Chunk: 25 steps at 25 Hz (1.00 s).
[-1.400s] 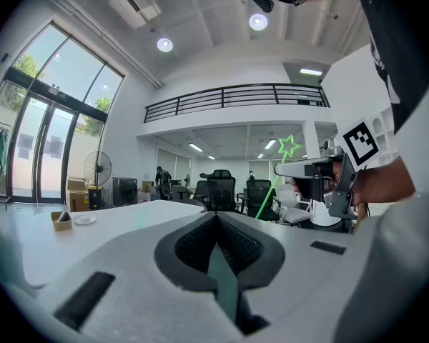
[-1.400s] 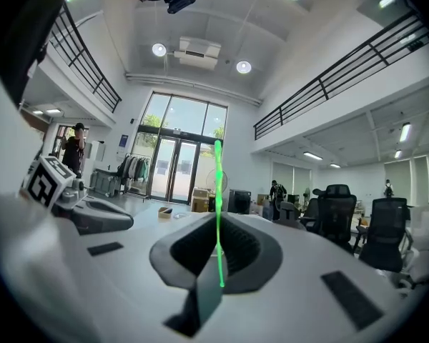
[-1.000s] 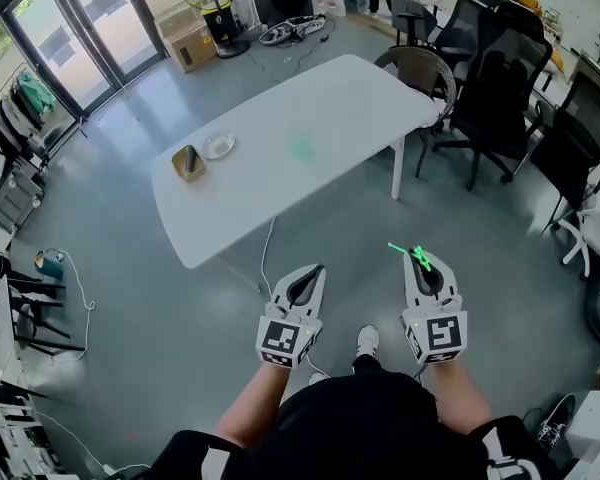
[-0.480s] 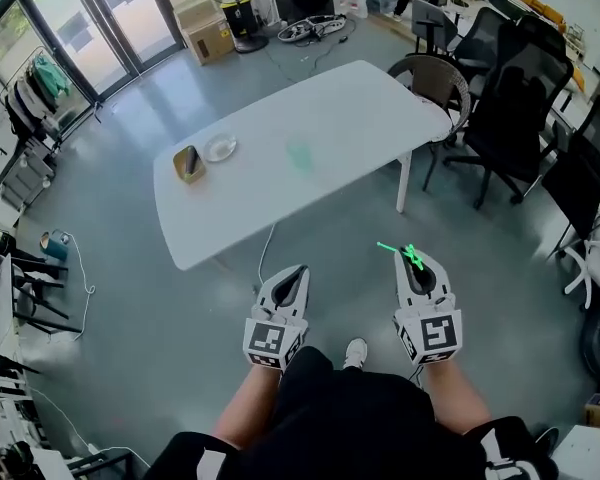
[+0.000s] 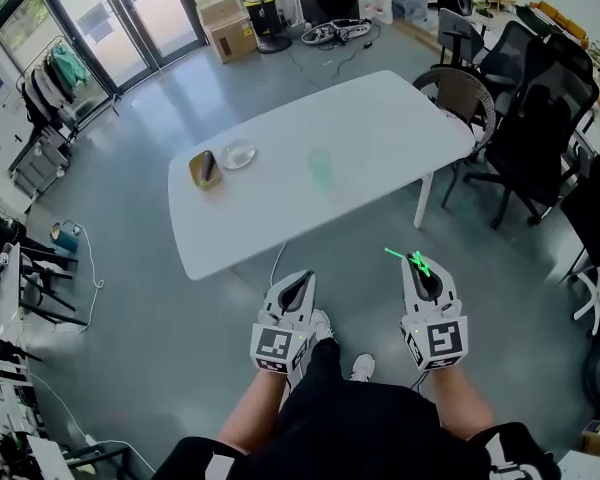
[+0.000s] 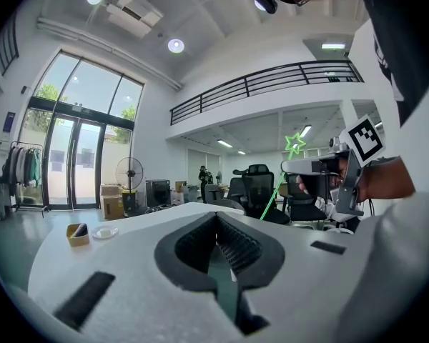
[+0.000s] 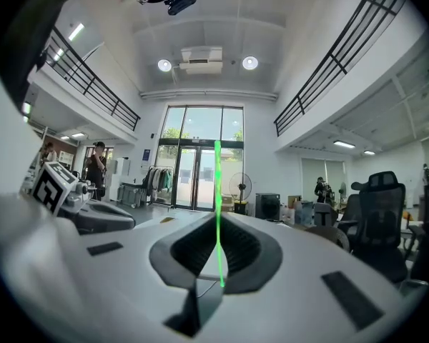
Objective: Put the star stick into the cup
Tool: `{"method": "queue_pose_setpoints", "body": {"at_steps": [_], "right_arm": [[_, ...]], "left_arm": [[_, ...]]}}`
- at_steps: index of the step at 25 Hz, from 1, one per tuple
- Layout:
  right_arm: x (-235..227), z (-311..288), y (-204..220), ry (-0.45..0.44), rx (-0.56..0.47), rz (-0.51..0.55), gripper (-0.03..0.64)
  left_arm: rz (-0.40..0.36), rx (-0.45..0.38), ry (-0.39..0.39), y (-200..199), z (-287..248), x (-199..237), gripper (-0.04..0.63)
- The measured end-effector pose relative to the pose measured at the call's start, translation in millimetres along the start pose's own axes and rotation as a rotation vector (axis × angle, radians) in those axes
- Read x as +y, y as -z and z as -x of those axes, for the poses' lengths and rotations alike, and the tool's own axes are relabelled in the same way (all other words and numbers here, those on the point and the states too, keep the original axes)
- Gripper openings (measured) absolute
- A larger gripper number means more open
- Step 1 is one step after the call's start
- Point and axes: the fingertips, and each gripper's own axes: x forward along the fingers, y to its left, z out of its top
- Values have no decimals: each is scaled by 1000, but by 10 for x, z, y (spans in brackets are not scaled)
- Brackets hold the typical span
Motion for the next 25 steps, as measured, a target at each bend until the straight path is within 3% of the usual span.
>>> {"method": "queue_pose_setpoints", "body": {"at_steps": [8, 17, 25], "right_arm": [[45, -897, 8, -51, -6, -1, 18], [269, -2035, -226, -69, -27, 23, 18], [205, -2609, -273, -33, -35, 30, 18]], "left_arm": [[1, 0, -29, -14, -412, 653, 11], [-12, -3, -73, -111, -704, 1840, 11], [-17, -28, -49, -215, -990, 2234, 11]]}}
